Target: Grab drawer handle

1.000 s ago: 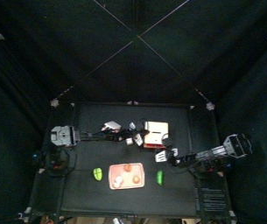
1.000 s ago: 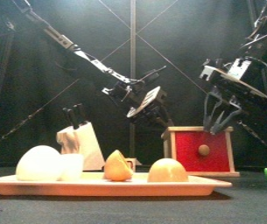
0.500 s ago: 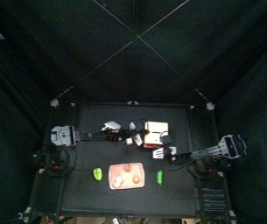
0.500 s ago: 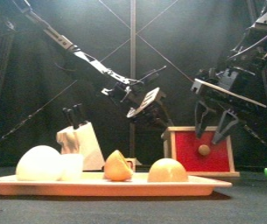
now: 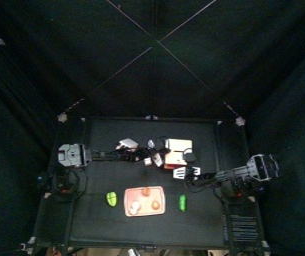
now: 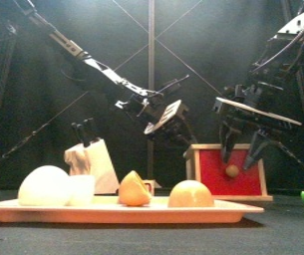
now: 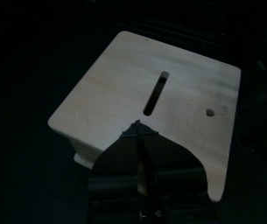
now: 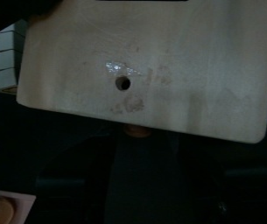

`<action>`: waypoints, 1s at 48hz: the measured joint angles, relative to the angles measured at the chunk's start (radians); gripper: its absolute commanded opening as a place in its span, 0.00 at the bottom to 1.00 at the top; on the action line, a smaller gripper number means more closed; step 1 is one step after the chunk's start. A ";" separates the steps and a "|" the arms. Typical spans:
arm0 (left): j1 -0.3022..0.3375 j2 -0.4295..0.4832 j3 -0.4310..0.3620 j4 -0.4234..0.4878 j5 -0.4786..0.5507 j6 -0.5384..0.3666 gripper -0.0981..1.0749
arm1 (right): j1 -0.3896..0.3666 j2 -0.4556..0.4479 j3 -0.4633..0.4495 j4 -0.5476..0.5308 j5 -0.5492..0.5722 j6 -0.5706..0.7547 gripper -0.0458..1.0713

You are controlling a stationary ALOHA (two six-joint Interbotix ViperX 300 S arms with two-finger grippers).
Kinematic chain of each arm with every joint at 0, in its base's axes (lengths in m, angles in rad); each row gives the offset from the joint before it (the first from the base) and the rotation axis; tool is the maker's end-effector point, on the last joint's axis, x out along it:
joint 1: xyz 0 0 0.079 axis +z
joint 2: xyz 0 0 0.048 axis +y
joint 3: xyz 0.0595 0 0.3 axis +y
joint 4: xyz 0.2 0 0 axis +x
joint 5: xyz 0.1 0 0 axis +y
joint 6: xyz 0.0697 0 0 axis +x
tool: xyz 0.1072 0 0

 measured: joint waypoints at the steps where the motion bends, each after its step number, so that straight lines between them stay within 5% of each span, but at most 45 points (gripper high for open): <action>1: 0.000 0.000 0.000 -0.002 0.002 0.000 0.36 | -0.003 0.003 -0.002 0.002 0.000 0.003 0.80; 33: 0.002 0.002 0.002 -0.002 0.000 -0.002 0.36 | -0.048 0.084 -0.040 0.012 -0.003 0.000 0.78; 48: 0.002 0.002 0.002 -0.002 0.000 -0.002 0.36 | -0.051 0.101 -0.048 0.012 -0.003 0.000 0.56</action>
